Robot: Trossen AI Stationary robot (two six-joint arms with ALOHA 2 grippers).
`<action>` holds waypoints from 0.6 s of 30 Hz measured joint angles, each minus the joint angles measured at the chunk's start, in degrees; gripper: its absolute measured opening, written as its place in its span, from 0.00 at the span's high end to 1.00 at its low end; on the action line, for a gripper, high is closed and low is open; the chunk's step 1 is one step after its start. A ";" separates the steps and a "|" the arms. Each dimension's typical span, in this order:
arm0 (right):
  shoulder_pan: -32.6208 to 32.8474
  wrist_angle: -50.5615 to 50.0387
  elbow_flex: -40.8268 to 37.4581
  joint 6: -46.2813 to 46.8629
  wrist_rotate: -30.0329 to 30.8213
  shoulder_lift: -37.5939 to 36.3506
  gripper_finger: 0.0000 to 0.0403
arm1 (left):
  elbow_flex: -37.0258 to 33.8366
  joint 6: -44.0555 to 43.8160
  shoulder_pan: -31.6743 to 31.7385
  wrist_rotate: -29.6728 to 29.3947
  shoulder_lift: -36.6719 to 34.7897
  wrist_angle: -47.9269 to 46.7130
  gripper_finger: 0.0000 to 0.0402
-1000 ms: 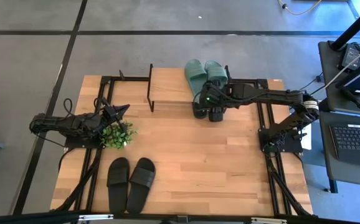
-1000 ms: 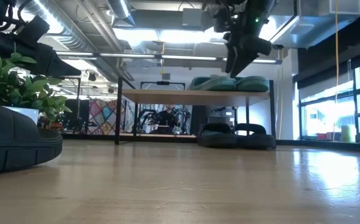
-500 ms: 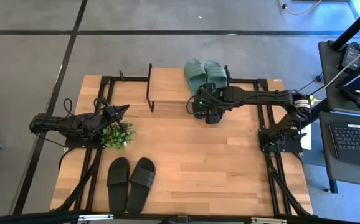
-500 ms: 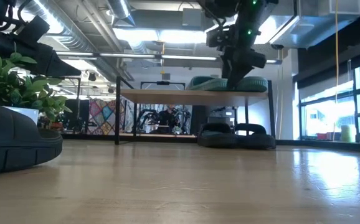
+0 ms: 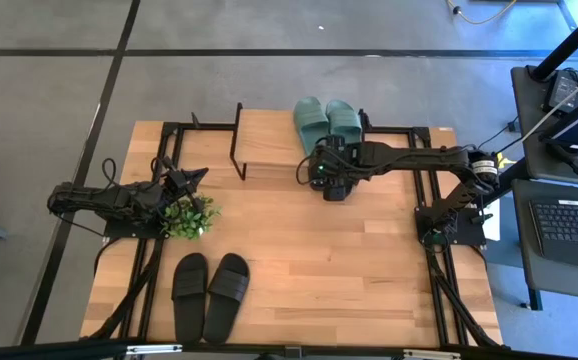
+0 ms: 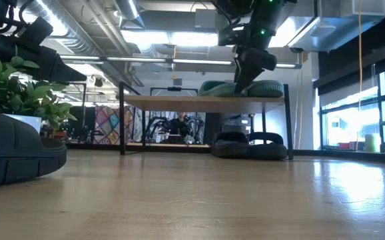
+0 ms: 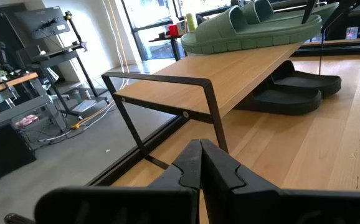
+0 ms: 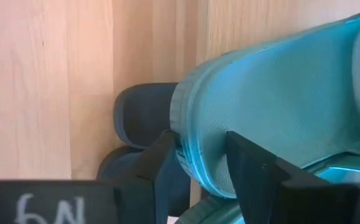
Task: Pick and place slides into the shelf
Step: Put the green slide on the shelf
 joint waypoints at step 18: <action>0.00 1.17 0.00 2.94 -0.09 0.03 0.69 | -0.02 0.02 -0.02 0.00 0.02 0.00 1.00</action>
